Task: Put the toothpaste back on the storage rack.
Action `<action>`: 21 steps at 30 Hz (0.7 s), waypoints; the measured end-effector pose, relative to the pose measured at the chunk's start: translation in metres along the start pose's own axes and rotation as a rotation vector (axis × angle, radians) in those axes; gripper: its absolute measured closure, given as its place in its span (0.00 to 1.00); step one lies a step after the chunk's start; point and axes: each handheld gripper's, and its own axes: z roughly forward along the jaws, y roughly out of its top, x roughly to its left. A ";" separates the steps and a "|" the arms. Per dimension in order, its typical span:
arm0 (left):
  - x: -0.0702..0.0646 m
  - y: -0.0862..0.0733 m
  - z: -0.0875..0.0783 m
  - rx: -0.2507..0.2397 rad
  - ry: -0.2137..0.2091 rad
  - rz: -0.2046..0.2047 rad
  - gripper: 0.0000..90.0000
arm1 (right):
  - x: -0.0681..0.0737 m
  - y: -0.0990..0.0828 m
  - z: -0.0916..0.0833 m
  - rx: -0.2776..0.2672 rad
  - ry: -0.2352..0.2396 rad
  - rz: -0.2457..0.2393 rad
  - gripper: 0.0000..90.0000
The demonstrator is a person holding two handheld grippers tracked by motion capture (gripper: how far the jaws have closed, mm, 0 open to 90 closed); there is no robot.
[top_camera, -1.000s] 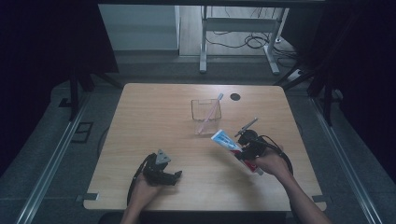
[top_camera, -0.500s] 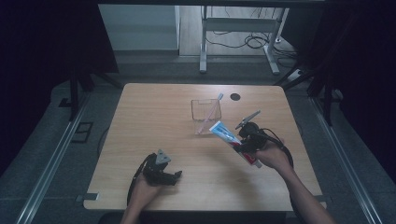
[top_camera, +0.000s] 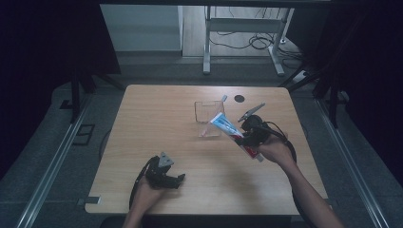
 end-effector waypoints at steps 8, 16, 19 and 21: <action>0.000 0.000 0.000 -0.001 0.001 -0.002 0.15 | -0.005 0.011 -0.004 -0.038 -0.004 -0.002 0.81; 0.000 0.000 0.000 -0.002 0.001 -0.003 0.15 | -0.009 0.023 -0.006 -0.067 -0.022 -0.011 0.81; 0.000 0.000 0.000 -0.001 0.001 -0.002 0.15 | -0.010 0.028 -0.006 -0.073 -0.025 -0.013 0.81; 0.000 0.000 0.000 -0.002 0.000 -0.003 0.15 | -0.011 0.031 -0.006 -0.081 -0.029 -0.015 0.81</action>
